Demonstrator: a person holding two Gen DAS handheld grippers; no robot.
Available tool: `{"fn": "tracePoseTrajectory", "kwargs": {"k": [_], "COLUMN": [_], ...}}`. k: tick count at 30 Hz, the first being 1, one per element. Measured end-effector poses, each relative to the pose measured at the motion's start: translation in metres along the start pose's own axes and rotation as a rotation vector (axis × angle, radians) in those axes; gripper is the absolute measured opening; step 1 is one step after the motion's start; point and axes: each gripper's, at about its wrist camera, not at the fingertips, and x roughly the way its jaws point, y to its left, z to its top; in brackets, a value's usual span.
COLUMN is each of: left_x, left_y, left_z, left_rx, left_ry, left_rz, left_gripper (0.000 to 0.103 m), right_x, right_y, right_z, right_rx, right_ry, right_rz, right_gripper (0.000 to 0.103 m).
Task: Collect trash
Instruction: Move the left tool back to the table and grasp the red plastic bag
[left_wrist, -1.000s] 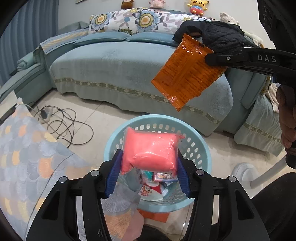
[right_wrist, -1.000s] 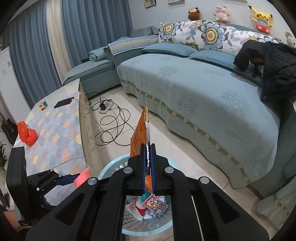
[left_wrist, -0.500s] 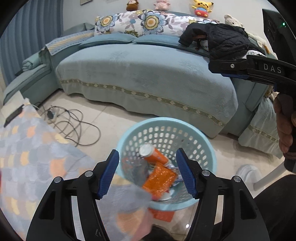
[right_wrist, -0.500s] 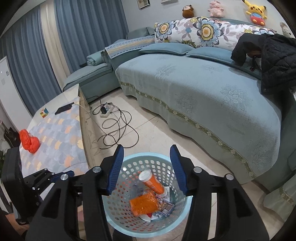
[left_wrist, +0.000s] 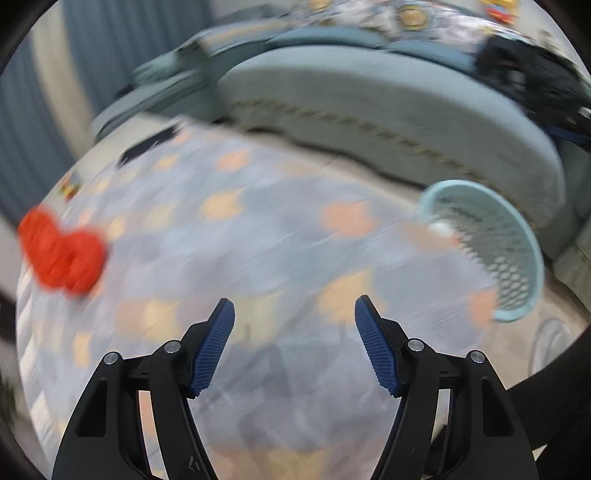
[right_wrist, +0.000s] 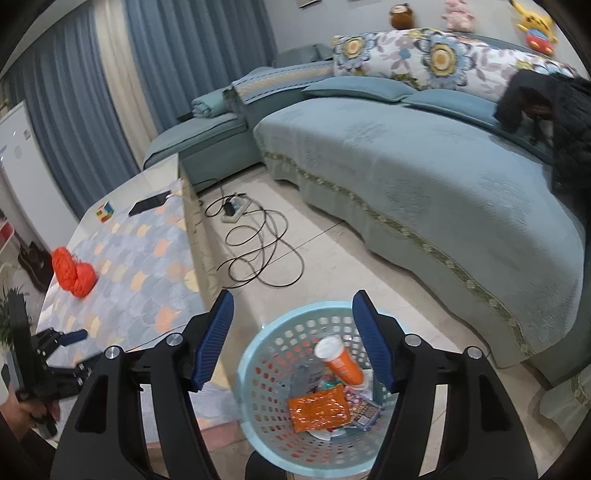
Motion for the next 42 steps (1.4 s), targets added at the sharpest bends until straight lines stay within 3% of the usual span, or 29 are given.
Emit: {"fn": "tracePoseTrajectory", "kwargs": {"k": [3,7,12,15,21,24,29,30,31,33,34,37,42], "left_x": [-0.001,-0.003,0.002,0.009,0.012,0.018,0.047,0.056,0.059,0.067,0.068,0.060,0.032], "left_y": [0.051,0.104,0.153,0.191,0.260,0.278,0.277,0.274,0.272,0.256,0.245,0.218,0.167], "left_z": [-0.012,-0.020,-0.029,-0.029,-0.002,0.017,0.037,0.037,0.033,0.028,0.025,0.015,0.000], "left_rx": [-0.108,-0.228,-0.227,-0.304,-0.459,-0.470,-0.394,-0.389,-0.380,-0.311,-0.271,-0.195,-0.126], "left_ry": [0.035,0.026,-0.036,-0.061,-0.173,-0.223,-0.188,-0.165,-0.152,-0.108,-0.098,-0.113,-0.136], "left_rz": [0.046,0.091,0.219,0.248,0.215,0.178,0.187,0.159,0.136,0.152,0.179,0.206,0.198], "left_gripper": [0.066,0.070,0.071,0.071,0.076,0.082,0.083,0.078,0.060,0.035,0.031,0.023,0.020], "right_x": [0.012,0.033,0.058,0.065,0.061,0.058,0.058,0.059,0.060,0.063,0.064,0.065,0.059], "right_y": [0.034,0.083,0.150,0.190,0.247,0.266,0.284,0.286,0.286,0.286,0.285,0.277,0.263], "right_z": [0.002,0.003,-0.001,-0.004,-0.009,-0.011,-0.013,-0.013,-0.014,-0.013,-0.012,-0.007,-0.005], "right_rx": [-0.051,-0.118,-0.216,-0.284,-0.359,-0.381,-0.412,-0.418,-0.422,-0.425,-0.417,-0.368,-0.313], "right_ry": [0.019,0.046,0.072,0.076,0.049,0.043,0.040,0.042,0.044,0.052,0.052,0.051,0.042], "right_rz": [0.015,0.032,0.049,0.064,0.115,0.140,0.154,0.155,0.155,0.151,0.151,0.157,0.164], "right_gripper": [0.066,0.068,0.068,0.068,0.068,0.068,0.068,0.068,0.068,0.068,0.068,0.068,0.068]}}
